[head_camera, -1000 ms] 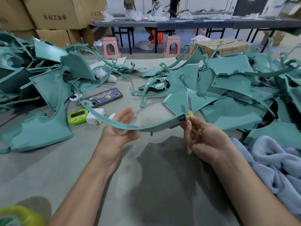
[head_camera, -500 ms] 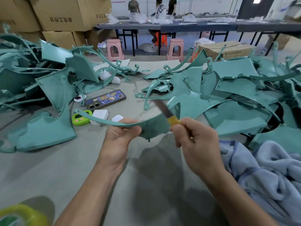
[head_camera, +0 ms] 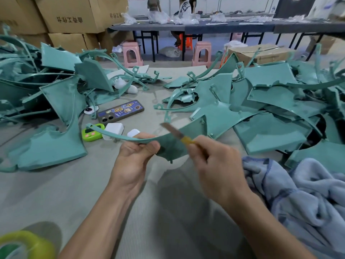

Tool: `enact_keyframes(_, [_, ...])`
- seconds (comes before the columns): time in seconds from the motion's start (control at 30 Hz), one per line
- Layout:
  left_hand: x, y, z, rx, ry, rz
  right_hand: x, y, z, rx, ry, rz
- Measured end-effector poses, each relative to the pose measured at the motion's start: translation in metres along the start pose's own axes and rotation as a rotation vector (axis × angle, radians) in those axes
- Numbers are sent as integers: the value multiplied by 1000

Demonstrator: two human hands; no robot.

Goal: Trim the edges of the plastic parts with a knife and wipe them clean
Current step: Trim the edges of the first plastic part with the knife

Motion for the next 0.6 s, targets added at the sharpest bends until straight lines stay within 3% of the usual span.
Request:
enact_keyframes(0.13, [-3, -2, 6, 37, 45, 68, -13, 35, 28, -92, 283, -276])
enact_keyframes(0.23, [-2, -3, 9, 79, 101, 195, -12, 45, 24, -378, 227, -414])
enact_keyframes(0.33, [7, -9, 13, 18, 141, 425, -14, 46, 7, -837, -17, -607])
enact_keyframes(0.4, [13, -9, 15, -83, 121, 500, -11, 38, -6, -1235, -314, -745])
enact_keyframes(0.43, [15, -7, 14, -164, 86, 503, -8, 32, -10, -1315, -481, -773])
enact_keyframes(0.5, [16, -7, 4, -309, -99, 477, 2, 25, -17, -1263, -769, -743])
enact_keyframes(0.6, [12, -8, -7, -498, -293, 356, 8, 25, -22, -1153, -899, -734])
Point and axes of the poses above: each hand's wrist, its own x-axis away from the middle knuckle, its own z-axis out of the back of the hand, y = z × x, the point moved 5 cm from there along -x, towards the middle knuckle, and after that the axes turned 8 degrees about -z, right-handed, at the moved point
